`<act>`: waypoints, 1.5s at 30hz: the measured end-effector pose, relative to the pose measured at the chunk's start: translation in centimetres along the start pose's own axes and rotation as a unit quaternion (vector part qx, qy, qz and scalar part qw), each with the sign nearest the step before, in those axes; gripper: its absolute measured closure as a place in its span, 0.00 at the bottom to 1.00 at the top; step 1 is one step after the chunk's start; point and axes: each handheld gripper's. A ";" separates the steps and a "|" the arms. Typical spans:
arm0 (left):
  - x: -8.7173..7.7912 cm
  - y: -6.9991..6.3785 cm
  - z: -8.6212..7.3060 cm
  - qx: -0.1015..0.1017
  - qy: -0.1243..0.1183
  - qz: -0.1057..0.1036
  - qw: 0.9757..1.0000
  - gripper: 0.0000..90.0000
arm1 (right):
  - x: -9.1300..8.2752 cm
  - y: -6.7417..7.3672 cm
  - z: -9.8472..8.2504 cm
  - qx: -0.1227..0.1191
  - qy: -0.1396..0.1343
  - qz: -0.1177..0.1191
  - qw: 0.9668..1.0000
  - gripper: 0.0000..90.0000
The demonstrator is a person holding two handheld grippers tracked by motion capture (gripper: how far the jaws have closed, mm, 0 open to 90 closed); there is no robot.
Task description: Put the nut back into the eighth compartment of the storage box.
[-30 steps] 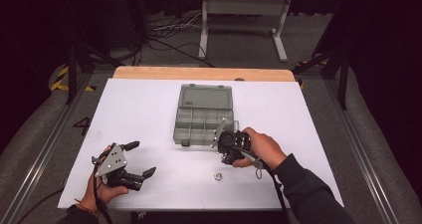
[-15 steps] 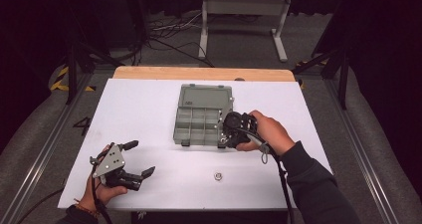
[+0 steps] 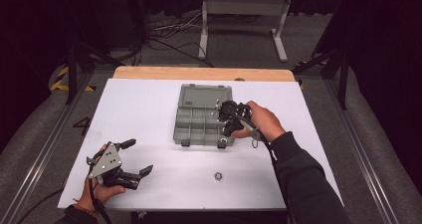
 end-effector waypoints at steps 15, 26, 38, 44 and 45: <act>0.2 0.0 -0.1 0.004 0.006 -0.008 1.000 0.03 | 2.9 -1.9 1.5 0.027 0.044 -0.002 0.999 0.78; 0.3 0.0 -0.2 0.004 0.010 -0.012 1.000 0.03 | 4.1 -2.1 2.1 0.031 0.052 0.001 0.998 0.78; 0.4 0.0 -0.2 0.006 0.013 -0.013 1.000 0.03 | 4.8 -2.2 2.4 0.034 0.060 -0.005 0.998 0.78; 0.4 0.0 -0.2 0.006 0.014 -0.015 1.000 0.03 | 4.9 -2.2 2.4 0.036 0.058 -0.005 0.998 0.77; 0.4 0.0 -0.2 0.006 0.014 -0.015 1.000 0.03 | 4.8 -2.2 2.4 0.038 0.057 -0.005 0.998 0.77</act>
Point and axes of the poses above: each handheld gripper's, and its own axes: x roughly forward along the jaws, z roughly out of its top, y roughly to its left, and after that the axes turned 12 degrees about y, right-handed
